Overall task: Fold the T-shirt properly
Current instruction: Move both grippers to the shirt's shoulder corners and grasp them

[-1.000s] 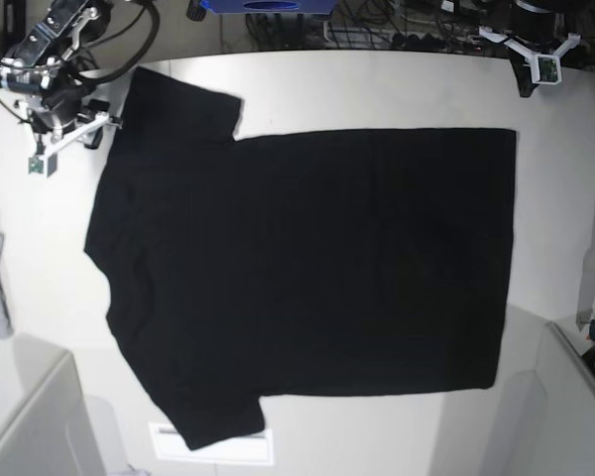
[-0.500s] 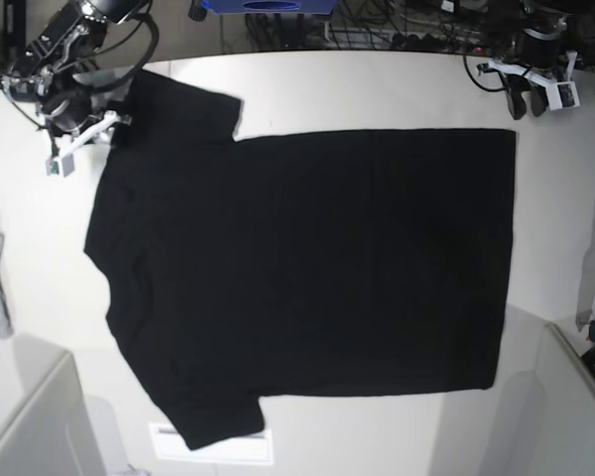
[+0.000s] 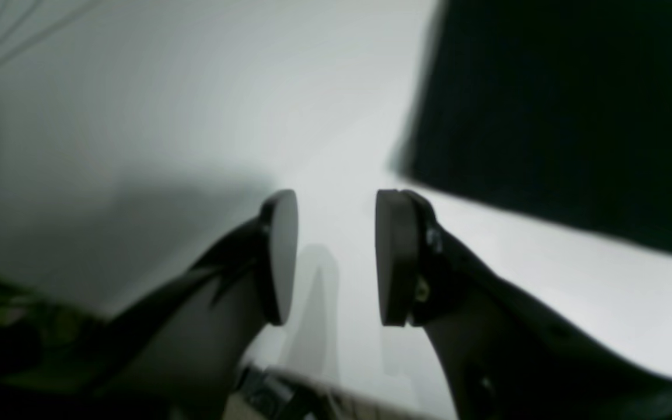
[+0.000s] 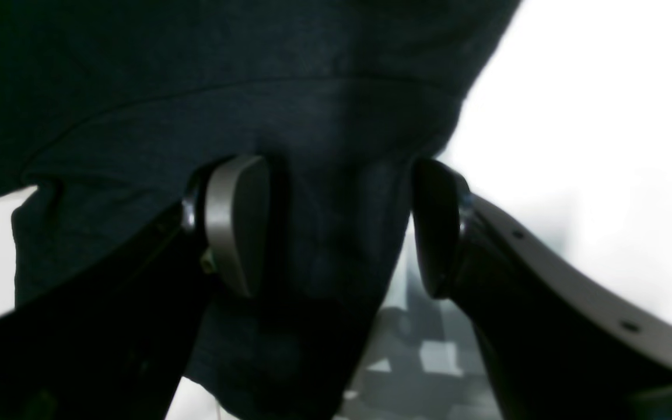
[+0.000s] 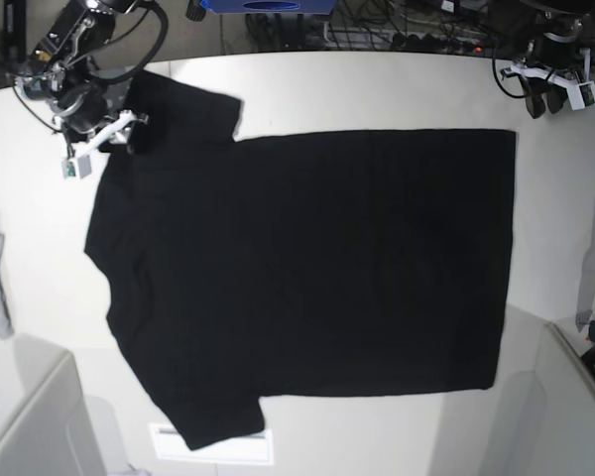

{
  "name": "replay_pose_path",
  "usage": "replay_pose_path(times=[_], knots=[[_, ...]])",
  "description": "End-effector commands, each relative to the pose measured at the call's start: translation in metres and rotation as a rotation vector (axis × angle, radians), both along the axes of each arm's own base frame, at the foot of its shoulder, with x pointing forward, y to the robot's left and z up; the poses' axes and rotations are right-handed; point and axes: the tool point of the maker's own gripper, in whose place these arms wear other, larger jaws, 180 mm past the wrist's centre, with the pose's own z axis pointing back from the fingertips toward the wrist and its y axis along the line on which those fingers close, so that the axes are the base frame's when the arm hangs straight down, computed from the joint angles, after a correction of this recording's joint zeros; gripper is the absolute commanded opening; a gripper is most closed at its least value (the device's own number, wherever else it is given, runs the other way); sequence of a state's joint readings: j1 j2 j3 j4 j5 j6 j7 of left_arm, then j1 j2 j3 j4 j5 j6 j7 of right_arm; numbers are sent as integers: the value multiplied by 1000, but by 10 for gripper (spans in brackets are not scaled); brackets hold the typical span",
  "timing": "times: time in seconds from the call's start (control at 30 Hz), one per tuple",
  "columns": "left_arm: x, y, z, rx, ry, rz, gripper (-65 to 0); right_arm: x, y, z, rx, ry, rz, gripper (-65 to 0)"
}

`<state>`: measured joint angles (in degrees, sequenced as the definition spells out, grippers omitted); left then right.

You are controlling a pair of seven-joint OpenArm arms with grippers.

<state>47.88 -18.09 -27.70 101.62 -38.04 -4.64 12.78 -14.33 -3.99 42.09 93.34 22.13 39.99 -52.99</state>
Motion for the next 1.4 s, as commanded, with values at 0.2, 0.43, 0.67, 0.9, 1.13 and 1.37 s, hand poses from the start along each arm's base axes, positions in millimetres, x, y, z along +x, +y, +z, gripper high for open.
replay_pose_path(times=[0.2, 0.43, 0.67, 0.9, 1.13, 1.37], knots=[[6, -9, -4, -48, -6, 18, -295, -33, 8, -22, -4, 162, 38, -650], [12, -25, -19, -129, 36, 46, -165, -34, 8, -23, -6, 164, 36, -650], [30, -27, -22, -155, -3, 72, -193, -38, 5, -23, -13, 171, 39, -650], [33, -23, -36, -174, 10, 102, -260, -37, 4, -22, -17, 170, 40, -650], [40, -25, -39, -189, -1, 108, -260, -37, 3, -22, -19, 165, 39, -650], [44, -25, -44, -198, -2, 117, -263, -37, 3, -22, -19, 165, 39, -650]])
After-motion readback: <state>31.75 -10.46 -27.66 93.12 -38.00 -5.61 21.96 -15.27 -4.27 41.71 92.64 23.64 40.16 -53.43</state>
